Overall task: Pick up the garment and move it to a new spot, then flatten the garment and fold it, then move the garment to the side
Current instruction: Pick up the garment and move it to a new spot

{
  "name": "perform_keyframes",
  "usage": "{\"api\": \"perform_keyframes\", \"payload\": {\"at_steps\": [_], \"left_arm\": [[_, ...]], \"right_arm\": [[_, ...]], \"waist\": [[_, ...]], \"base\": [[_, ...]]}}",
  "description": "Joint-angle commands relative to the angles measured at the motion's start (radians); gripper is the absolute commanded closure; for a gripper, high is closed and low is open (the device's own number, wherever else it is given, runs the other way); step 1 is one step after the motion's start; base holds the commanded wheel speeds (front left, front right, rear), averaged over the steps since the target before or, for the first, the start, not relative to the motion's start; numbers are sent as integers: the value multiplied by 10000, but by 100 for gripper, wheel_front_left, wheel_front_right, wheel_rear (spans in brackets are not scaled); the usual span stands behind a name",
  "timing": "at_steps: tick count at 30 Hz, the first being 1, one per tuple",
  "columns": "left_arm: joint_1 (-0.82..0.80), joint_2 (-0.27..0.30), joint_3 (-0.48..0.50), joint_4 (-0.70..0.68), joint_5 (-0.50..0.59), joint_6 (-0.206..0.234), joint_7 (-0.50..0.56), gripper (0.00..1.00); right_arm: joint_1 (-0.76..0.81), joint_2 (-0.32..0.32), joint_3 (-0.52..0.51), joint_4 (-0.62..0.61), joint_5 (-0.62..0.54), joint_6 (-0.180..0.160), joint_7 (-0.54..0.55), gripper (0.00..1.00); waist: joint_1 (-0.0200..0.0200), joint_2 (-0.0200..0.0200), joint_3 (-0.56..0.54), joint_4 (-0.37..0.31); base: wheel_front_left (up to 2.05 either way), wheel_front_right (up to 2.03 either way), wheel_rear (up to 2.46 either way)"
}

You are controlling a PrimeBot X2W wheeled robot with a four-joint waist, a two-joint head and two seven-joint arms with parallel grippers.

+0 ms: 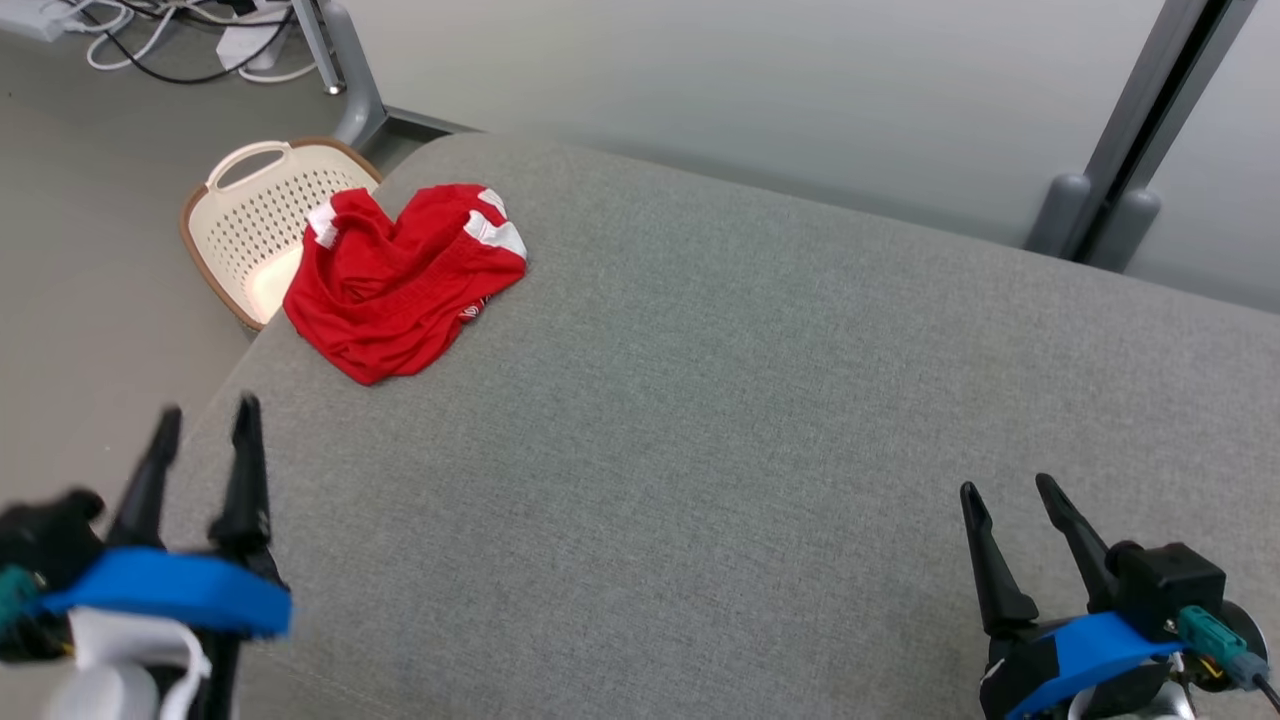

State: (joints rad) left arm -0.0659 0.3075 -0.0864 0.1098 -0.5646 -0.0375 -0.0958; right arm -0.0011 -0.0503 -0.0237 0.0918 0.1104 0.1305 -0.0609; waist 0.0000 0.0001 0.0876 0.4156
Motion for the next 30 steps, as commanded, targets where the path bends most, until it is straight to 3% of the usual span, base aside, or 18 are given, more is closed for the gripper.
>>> {"api": "perform_keyframes", "payload": {"at_steps": [1, 7, 12, 19, 27, 30], "left_arm": [[-610, 257, 147, -183, -204, -67, 421, 0], [-2312, 1076, 642, -8, -1013, 32, 2276, 0], [-3435, 1517, 1226, 606, -1763, 100, 3086, 0], [-4646, 2155, 1615, 1691, -2277, -35, 3755, 0], [-5563, 2945, 1858, 3026, -2636, -490, 4030, 0], [-5796, 3113, 1934, 3669, -2794, -379, 4338, 0]], "right_arm": [[-188, -3, 24, -139, -64, 4, 70, 0], [-599, -2, 152, -575, -320, 5, 274, 0], [-1074, -6, 356, -1002, -557, 4, 374, 0], [-1769, -5, 428, -1709, -904, 4, 17, 0], [-2127, -4, 560, -2167, -1037, 5, -131, 0], [-2107, -4, 494, -2319, -1041, 4, -143, 0]], "waist": [[0, -1, 317, -95], [0, -1, 1234, -534], [0, -1, 2283, -1188], [0, -1, 3792, -2170], [0, -1, 4968, -3017], [0, -1, 5258, -3282]], "base": [[0, 0, 0], [0, 0, 0], [0, 0, 0], [0, 0, 0], [0, 0, 0], [0, 0, 0]]}}
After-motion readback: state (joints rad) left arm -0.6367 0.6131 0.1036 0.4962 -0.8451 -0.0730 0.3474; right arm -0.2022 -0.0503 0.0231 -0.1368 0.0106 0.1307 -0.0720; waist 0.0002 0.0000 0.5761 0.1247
